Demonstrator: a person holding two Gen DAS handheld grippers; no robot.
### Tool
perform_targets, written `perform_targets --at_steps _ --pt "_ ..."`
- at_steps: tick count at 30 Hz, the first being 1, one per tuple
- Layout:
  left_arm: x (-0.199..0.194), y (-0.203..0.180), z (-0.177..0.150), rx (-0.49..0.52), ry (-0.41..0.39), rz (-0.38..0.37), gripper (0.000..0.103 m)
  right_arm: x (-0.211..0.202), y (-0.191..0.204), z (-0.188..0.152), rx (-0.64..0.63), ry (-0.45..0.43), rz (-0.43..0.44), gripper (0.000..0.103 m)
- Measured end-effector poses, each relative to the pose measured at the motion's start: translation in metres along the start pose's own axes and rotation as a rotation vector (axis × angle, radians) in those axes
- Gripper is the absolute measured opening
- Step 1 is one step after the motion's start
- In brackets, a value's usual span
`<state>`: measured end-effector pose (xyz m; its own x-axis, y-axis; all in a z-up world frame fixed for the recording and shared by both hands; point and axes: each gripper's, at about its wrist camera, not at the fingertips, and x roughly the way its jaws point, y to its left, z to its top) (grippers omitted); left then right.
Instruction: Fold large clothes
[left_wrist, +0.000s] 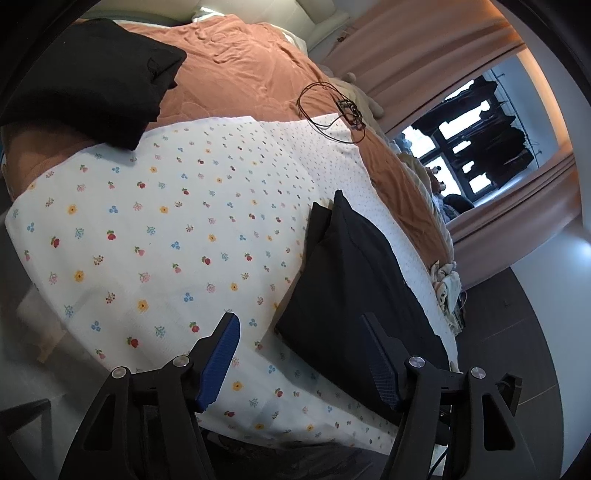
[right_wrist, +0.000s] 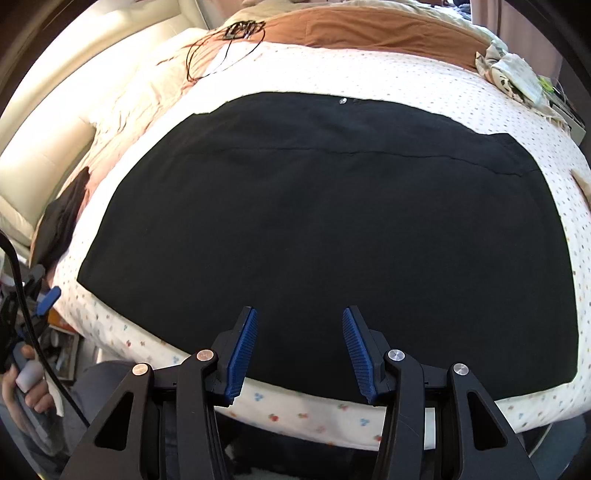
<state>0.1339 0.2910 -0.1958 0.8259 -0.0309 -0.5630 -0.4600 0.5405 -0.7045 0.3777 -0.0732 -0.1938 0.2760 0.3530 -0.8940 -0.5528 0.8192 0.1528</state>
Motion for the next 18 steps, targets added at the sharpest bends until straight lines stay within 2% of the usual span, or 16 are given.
perform_targets --at_steps 5,8,14,18 --pt "0.001 0.007 -0.001 -0.023 0.023 0.003 0.064 0.019 0.011 -0.008 -0.027 0.044 -0.041 0.049" --pt "0.006 0.003 0.0 -0.019 0.035 0.011 0.063 0.032 0.008 -0.004 0.01 0.064 -0.049 0.049" --pt "0.022 -0.009 0.002 -0.026 0.067 0.029 0.063 0.051 0.007 0.023 0.012 0.069 -0.068 0.04" --pt "0.039 -0.012 0.0 -0.051 0.108 0.039 0.054 0.065 -0.004 0.054 0.04 0.07 -0.074 0.033"
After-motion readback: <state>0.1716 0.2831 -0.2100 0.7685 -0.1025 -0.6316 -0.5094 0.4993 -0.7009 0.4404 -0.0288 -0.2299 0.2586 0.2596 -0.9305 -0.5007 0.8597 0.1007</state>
